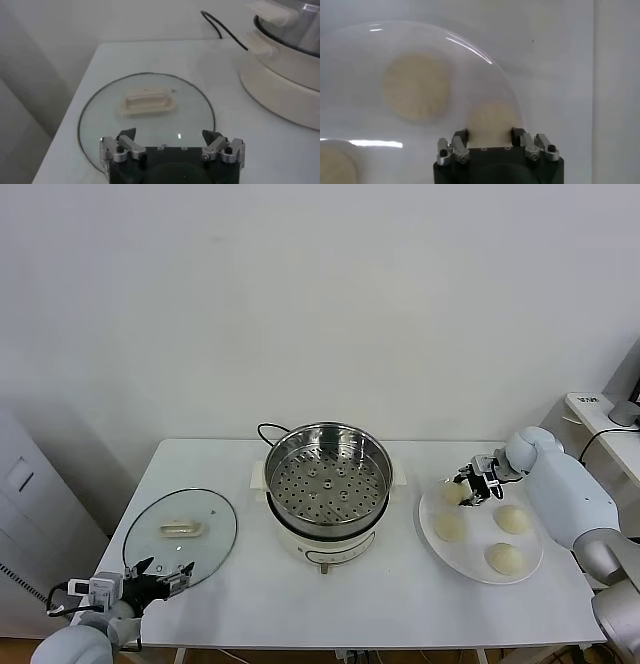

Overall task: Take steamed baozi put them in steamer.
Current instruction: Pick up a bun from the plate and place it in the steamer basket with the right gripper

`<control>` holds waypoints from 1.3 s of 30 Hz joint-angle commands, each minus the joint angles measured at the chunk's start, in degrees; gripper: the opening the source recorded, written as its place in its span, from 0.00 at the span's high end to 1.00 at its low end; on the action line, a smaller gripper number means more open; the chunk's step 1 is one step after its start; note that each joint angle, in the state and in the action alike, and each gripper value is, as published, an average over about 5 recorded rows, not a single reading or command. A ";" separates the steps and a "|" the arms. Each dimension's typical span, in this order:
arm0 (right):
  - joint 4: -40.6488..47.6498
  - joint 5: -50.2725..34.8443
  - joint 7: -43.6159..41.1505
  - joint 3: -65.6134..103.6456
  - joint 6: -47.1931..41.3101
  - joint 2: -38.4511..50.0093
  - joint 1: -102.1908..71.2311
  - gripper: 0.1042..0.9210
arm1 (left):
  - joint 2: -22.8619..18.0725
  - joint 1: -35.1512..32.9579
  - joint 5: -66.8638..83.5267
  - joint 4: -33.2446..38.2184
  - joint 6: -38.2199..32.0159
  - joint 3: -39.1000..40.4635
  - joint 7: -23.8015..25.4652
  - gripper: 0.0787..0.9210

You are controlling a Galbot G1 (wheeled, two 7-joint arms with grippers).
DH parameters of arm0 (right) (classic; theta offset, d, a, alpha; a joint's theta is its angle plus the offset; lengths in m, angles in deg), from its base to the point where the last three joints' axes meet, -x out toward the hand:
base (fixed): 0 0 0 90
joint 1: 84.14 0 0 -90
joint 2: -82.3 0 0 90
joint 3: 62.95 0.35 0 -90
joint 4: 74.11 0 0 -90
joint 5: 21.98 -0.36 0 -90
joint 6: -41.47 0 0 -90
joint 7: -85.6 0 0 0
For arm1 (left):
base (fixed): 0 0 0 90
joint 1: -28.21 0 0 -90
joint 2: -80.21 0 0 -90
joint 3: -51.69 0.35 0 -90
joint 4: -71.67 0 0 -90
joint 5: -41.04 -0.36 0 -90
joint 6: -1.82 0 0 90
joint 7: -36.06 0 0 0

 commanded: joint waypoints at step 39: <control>-13.65 -20.60 -16.48 -33.51 30.54 -16.59 35.38 0.47 | 0.11 0.68 -0.14 -0.02 0.16 0.45 -0.37 0.12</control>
